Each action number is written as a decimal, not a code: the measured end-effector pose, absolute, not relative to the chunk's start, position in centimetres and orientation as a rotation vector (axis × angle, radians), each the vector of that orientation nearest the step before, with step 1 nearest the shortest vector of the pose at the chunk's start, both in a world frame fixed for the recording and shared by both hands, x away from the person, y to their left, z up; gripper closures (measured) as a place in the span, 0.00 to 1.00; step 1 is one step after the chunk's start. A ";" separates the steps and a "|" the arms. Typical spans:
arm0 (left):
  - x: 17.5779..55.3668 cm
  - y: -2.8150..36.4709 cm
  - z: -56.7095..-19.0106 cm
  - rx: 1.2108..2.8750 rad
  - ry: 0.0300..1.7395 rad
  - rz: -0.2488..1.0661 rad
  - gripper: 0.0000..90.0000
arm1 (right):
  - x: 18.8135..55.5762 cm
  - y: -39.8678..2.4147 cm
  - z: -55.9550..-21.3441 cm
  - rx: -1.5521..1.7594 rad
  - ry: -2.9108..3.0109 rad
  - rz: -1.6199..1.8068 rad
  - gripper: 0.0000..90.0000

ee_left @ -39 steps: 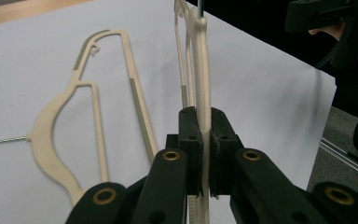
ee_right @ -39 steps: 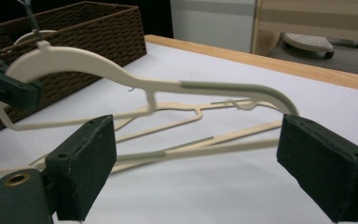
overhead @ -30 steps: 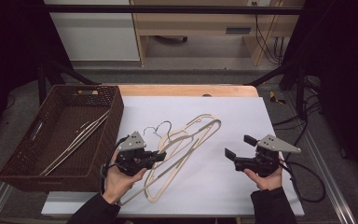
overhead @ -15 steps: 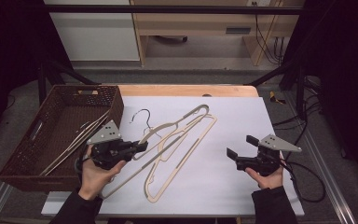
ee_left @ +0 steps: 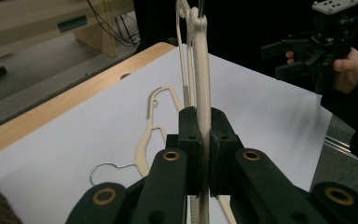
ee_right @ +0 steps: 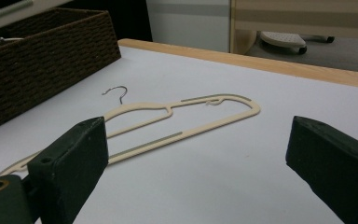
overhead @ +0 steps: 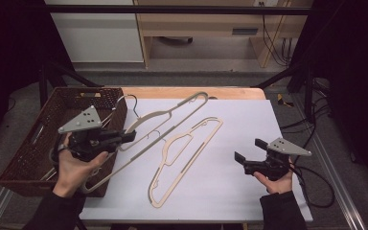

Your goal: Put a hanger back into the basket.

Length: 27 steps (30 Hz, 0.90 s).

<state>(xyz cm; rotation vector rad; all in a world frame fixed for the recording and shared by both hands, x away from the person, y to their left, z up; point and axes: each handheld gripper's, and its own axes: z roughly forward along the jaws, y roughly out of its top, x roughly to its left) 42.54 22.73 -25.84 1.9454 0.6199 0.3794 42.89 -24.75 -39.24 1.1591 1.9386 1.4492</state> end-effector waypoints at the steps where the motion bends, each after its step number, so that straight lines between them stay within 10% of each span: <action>1: 42.7 23.1 -25.5 1.944 0.613 0.379 0.95 | 42.9 -24.8 -39.2 1.159 1.939 1.448 0.07; 27: 47.0 35.2 -21.8 1.887 0.804 0.567 0.95 | 43.1 -24.8 -39.5 1.169 1.943 1.436 0.06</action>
